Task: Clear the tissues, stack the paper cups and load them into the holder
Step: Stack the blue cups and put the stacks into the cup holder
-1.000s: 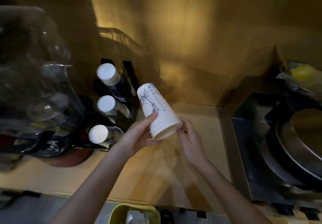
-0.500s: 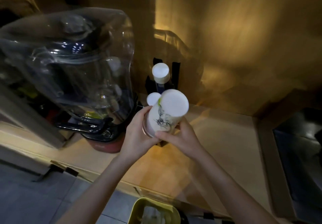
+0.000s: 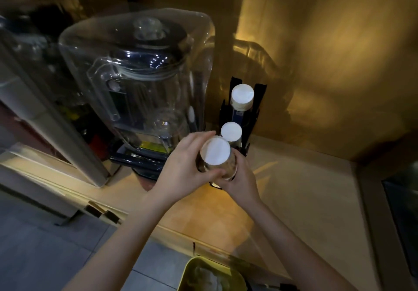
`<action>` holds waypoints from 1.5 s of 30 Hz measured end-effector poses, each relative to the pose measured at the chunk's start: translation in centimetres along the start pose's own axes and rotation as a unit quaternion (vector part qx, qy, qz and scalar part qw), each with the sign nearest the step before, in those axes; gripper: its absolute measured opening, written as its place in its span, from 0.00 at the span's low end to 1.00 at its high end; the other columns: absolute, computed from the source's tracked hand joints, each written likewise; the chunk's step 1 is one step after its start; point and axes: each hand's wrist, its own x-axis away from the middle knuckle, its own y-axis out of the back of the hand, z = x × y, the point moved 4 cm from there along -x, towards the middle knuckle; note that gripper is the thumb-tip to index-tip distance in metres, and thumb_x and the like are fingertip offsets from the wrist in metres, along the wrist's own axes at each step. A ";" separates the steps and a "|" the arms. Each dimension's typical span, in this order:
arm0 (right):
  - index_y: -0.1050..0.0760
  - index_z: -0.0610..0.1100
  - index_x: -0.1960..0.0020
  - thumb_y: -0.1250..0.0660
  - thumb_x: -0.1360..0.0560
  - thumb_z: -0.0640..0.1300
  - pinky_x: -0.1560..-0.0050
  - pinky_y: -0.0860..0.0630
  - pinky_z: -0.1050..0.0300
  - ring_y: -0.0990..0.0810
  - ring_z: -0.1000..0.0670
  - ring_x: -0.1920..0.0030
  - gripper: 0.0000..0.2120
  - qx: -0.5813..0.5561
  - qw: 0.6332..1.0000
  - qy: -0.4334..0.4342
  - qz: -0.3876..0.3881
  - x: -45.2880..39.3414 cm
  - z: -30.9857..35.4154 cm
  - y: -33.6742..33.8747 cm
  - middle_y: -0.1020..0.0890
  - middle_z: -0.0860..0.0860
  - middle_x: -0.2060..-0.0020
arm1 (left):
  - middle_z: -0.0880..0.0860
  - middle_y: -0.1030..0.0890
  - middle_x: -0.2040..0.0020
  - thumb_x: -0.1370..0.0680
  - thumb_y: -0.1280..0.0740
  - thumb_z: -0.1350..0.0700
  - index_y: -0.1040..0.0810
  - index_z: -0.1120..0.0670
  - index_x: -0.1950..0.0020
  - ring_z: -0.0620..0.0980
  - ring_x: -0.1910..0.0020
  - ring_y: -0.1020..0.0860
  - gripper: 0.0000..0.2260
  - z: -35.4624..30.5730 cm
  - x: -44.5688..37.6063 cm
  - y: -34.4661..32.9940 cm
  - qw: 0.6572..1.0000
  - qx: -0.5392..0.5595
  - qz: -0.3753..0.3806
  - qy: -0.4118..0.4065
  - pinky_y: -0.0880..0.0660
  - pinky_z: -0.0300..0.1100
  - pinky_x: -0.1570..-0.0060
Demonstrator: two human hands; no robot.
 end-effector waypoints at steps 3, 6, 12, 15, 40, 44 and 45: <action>0.41 0.46 0.30 0.24 0.36 0.51 0.38 0.26 0.49 0.31 0.49 0.34 0.41 0.013 1.000 -0.002 0.002 -0.5 -0.6 -0.6 0.31 0.48 0.34 | 0.54 0.27 0.37 0.35 0.25 0.50 0.32 0.55 0.33 0.51 0.37 0.28 0.33 0.9 -0.3 -1.0 1.000 -0.031 0.002 0.005 0.28 0.50 0.38; 0.42 0.47 0.29 0.25 0.36 0.51 0.38 0.27 0.49 0.32 0.50 0.34 0.41 0.015 1.000 -0.007 0.017 -0.6 -1.0 -0.8 0.32 0.49 0.33 | 0.56 0.26 0.37 0.34 0.25 0.53 0.32 0.57 0.33 0.52 0.37 0.28 0.32 1.8 -0.5 -1.7 0.999 -0.035 -0.004 0.017 0.29 0.49 0.37; 0.36 0.46 0.33 0.30 0.30 0.45 0.42 0.31 0.59 0.29 0.52 0.38 0.28 0.032 0.999 0.030 0.005 -0.6 -0.6 0.2 0.28 0.49 0.37 | 0.56 0.26 0.35 0.33 0.25 0.54 0.32 0.58 0.33 0.53 0.36 0.29 0.31 3.5 -1.0 -4.0 0.999 -0.026 0.020 0.027 0.32 0.44 0.37; 0.35 0.47 0.34 0.30 0.29 0.46 0.43 0.31 0.60 0.28 0.52 0.39 0.26 0.058 0.997 0.058 -0.001 -0.7 0.1 0.8 0.27 0.50 0.38 | 0.57 0.26 0.35 0.32 0.26 0.54 0.32 0.58 0.33 0.54 0.36 0.29 0.31 4.1 -1.3 -5.5 0.999 -0.035 0.026 0.031 0.31 0.45 0.37; 0.32 0.40 0.36 0.32 0.28 0.44 0.45 0.26 0.54 0.25 0.47 0.44 0.23 0.038 0.987 -0.069 0.144 -2.3 2.1 3.6 0.24 0.45 0.45 | 0.58 0.24 0.44 0.31 0.29 0.52 0.27 0.58 0.41 0.55 0.45 0.24 0.22 3.5 -4.1 -6.8 0.984 -0.090 0.121 0.093 0.27 0.45 0.47; 0.26 0.39 0.42 0.32 0.28 0.39 0.51 0.26 0.63 0.21 0.49 0.50 0.15 -0.119 0.989 -0.065 0.064 -3.0 5.5 9.0 0.19 0.43 0.50 | 0.55 0.20 0.50 0.28 0.31 0.51 0.23 0.59 0.45 0.49 0.53 0.23 0.15 -0.1 -7.0 -4.4 0.992 -0.021 0.089 0.082 0.29 0.35 0.55; 0.25 0.40 0.44 0.33 0.28 0.37 0.52 0.26 0.65 0.20 0.50 0.53 0.12 -0.147 0.988 -0.041 0.033 -3.1 6.7 10.9 0.19 0.44 0.53 | 0.53 0.20 0.52 0.27 0.32 0.51 0.22 0.58 0.46 0.47 0.55 0.23 0.14 -1.2 -8.1 -3.7 0.994 -0.013 0.081 0.072 0.31 0.31 0.60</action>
